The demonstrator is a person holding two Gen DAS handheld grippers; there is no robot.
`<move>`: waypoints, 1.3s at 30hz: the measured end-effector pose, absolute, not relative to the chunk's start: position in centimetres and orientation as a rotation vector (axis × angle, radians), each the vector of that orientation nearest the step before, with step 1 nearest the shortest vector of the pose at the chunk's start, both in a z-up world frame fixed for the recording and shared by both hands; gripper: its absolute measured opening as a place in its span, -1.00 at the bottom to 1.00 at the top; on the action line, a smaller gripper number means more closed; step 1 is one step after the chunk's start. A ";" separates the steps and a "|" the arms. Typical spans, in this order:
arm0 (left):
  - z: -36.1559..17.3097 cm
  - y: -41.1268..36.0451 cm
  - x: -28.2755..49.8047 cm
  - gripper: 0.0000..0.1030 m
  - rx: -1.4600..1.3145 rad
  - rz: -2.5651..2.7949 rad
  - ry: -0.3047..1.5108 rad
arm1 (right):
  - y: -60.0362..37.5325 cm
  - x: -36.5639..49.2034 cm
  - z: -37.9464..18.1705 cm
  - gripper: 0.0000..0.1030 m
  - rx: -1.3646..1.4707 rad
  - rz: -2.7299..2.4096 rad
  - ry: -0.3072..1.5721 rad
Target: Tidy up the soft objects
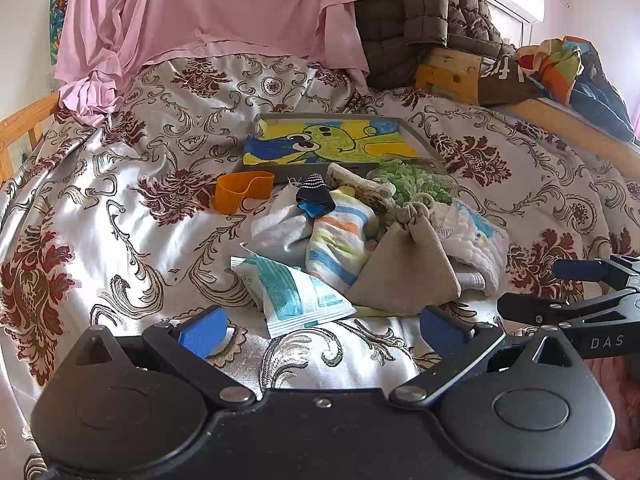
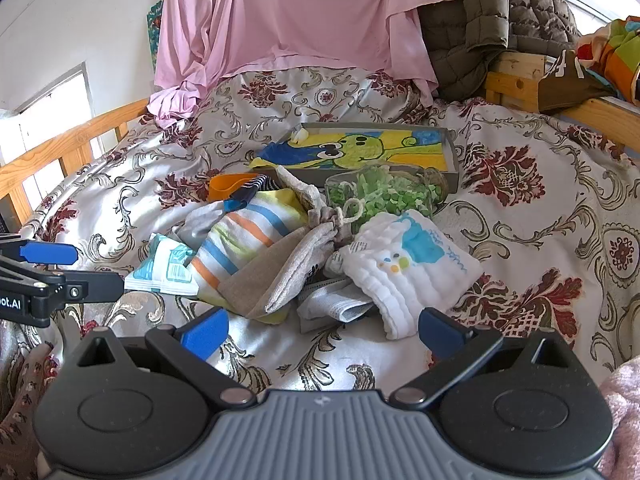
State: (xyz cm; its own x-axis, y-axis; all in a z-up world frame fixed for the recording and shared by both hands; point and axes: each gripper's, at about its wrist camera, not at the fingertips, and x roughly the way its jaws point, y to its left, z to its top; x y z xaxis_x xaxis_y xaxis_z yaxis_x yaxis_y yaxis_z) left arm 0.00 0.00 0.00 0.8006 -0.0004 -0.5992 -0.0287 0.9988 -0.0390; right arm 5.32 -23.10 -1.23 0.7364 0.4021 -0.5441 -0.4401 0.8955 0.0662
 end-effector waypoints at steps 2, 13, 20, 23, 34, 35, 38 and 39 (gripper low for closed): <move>0.0 0.0 0.0 0.99 -0.047 0.015 0.642 | -23.1 5.3 -1.2 0.99 -0.068 0.463 0.582; 0.0 0.0 0.0 0.99 -0.048 0.017 0.644 | -23.1 5.4 -1.2 0.99 -0.053 0.465 0.585; 0.0 0.7 0.4 0.99 -0.101 -0.015 0.659 | -23.4 5.8 -0.5 0.99 -0.004 0.499 0.552; -0.1 1.1 0.7 0.99 -0.107 -0.025 0.629 | -23.5 6.0 -0.3 0.99 -0.001 0.512 0.525; -1.0 3.5 5.0 0.99 -0.272 0.076 0.732 | -21.3 9.7 -0.7 0.99 -0.040 0.667 0.619; -1.2 4.0 5.5 0.98 -0.312 0.090 0.739 | -21.1 10.2 -0.8 0.99 -0.042 0.677 0.630; -1.9 5.1 6.8 0.99 -0.405 0.121 0.764 | -19.9 11.4 -0.9 0.94 -0.097 0.709 0.639; -2.1 5.2 7.1 0.99 -0.412 0.121 0.769 | -19.4 11.8 -1.0 0.89 -0.125 0.717 0.632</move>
State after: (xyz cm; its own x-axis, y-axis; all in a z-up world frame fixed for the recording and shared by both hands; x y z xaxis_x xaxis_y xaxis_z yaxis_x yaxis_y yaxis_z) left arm 7.10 5.18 -2.09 0.7164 -0.0424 -0.6964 -0.2542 0.9137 -0.3172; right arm 11.76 -19.41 -1.00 0.5778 0.5741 -0.5802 -0.6473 0.7553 0.1028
